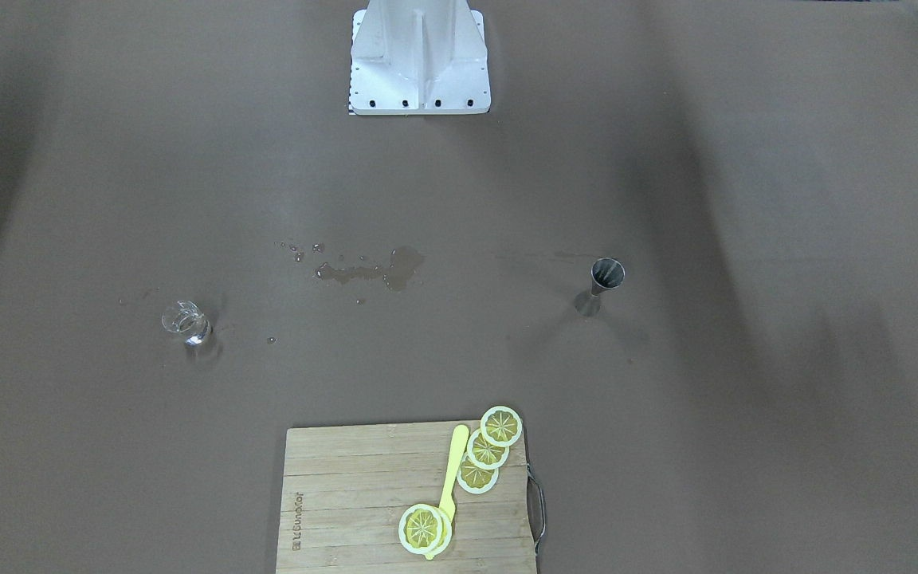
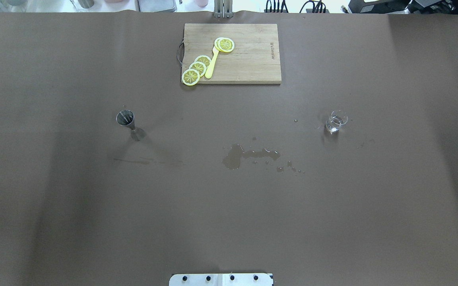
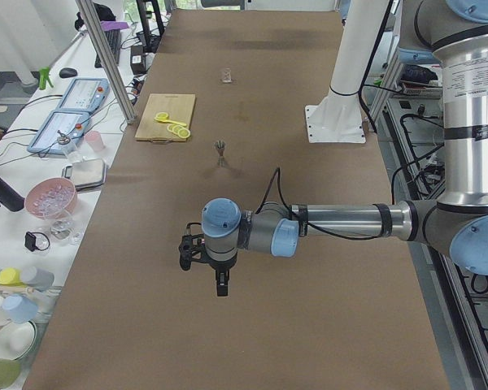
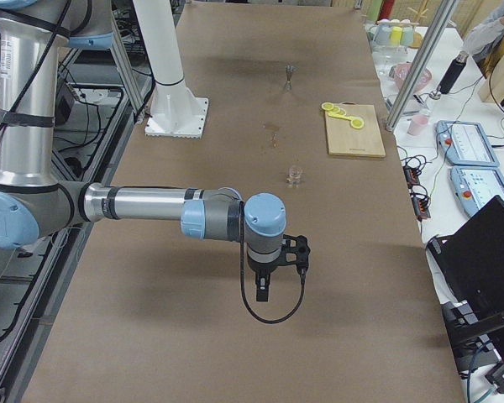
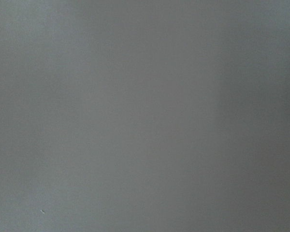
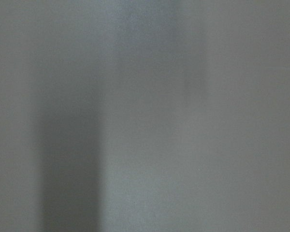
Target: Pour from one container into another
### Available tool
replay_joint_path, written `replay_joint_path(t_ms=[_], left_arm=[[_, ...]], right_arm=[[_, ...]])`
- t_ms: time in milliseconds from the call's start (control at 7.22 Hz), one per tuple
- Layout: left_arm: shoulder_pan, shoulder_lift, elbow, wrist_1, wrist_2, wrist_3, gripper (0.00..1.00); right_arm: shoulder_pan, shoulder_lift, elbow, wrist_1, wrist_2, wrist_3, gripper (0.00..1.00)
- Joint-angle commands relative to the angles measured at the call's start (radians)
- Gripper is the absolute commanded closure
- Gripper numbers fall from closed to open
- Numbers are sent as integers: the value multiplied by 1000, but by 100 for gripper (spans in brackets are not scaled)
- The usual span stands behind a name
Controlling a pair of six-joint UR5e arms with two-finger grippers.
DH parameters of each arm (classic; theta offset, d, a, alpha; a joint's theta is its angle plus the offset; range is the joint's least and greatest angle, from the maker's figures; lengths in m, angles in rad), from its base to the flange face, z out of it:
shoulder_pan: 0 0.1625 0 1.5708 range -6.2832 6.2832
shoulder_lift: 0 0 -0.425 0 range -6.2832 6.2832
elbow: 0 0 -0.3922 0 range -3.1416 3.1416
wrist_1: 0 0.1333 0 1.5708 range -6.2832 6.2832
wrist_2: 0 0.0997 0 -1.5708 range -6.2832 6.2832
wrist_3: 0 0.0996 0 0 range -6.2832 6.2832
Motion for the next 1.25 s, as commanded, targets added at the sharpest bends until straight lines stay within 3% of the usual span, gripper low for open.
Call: replay_joint_path(t_ms=[0,1108], left_arm=[[0,-2,3,0,8,2,1],[0,-4,7,0,2,0,1]], right_arm=[[0,0,3,1,0,-1,0],[2,3,17,1,0,2,0]])
